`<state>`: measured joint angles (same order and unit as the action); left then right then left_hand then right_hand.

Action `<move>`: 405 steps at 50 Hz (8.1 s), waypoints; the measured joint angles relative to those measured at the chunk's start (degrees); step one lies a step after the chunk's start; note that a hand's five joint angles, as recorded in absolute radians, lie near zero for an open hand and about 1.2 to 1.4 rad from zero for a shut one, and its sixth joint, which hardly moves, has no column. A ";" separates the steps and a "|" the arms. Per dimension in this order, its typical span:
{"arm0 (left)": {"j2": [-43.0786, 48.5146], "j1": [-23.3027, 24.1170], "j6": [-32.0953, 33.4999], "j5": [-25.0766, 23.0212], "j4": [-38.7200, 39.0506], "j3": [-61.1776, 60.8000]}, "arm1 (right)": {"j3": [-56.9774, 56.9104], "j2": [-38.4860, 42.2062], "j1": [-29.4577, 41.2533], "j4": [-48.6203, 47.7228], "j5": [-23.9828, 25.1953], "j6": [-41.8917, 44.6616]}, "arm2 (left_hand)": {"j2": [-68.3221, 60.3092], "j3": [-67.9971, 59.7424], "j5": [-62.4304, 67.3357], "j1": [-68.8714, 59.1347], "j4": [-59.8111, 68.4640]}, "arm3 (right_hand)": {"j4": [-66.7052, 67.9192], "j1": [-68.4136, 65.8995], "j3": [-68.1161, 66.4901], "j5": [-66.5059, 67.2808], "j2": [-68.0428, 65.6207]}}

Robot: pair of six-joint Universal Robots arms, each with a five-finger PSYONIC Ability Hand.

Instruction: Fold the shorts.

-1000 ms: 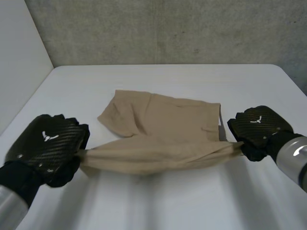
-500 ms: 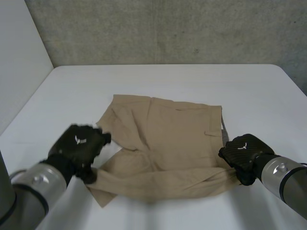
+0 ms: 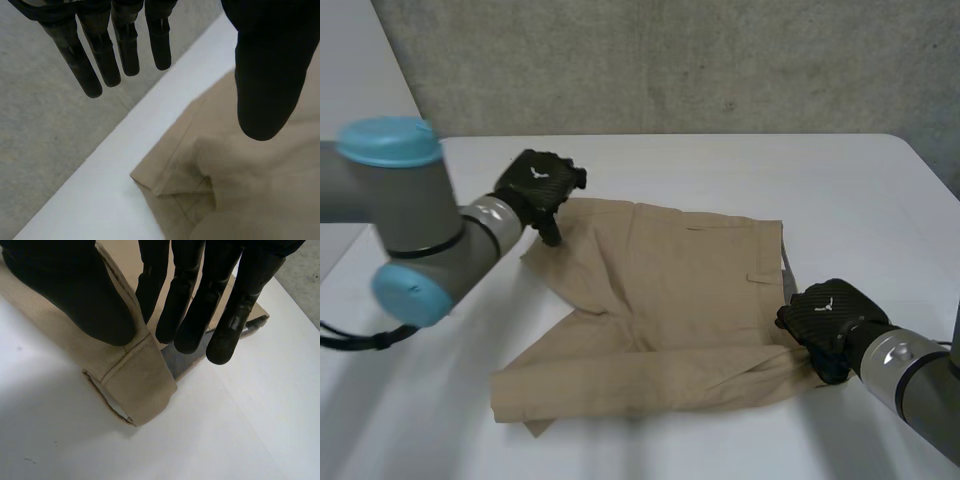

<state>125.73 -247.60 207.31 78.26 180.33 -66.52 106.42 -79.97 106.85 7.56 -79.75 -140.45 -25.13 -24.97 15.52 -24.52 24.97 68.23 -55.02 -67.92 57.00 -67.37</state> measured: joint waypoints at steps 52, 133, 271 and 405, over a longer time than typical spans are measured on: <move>-15.17 -3.39 12.72 7.14 0.35 -29.58 | 0.64 1.26 0.16 -2.62 -0.18 -0.09 | -23.53 -23.90 23.50 -23.07 23.85 | 0.00 -0.32 0.00 0.10 0.00; -40.64 11.36 -17.21 16.13 -8.97 -46.60 | -3.17 5.53 0.65 -13.07 -3.98 -15.71 | -6.45 -7.50 5.73 -7.37 6.33 | 0.00 -0.32 0.00 0.12 0.00; 12.22 1.11 1.70 12.16 6.33 5.73 | -37.46 35.56 9.75 -25.42 -16.98 2.71 | -25.61 -25.88 25.62 -24.03 25.72 | -13.44 9.36 13.28 -11.50 12.96; -29.35 0.38 -4.55 7.98 8.95 -38.63 | -8.47 5.56 -19.22 -13.27 1.52 -2.42 | 13.11 12.39 -12.74 13.10 -12.96 | 0.00 -0.04 0.81 -1.95 -0.02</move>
<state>96.38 -247.22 202.76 86.24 189.28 -105.15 97.95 -74.41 87.62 -5.70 -78.23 -142.87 -12.02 -12.58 2.78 -11.43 12.01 68.23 -55.06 -67.11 55.04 -67.39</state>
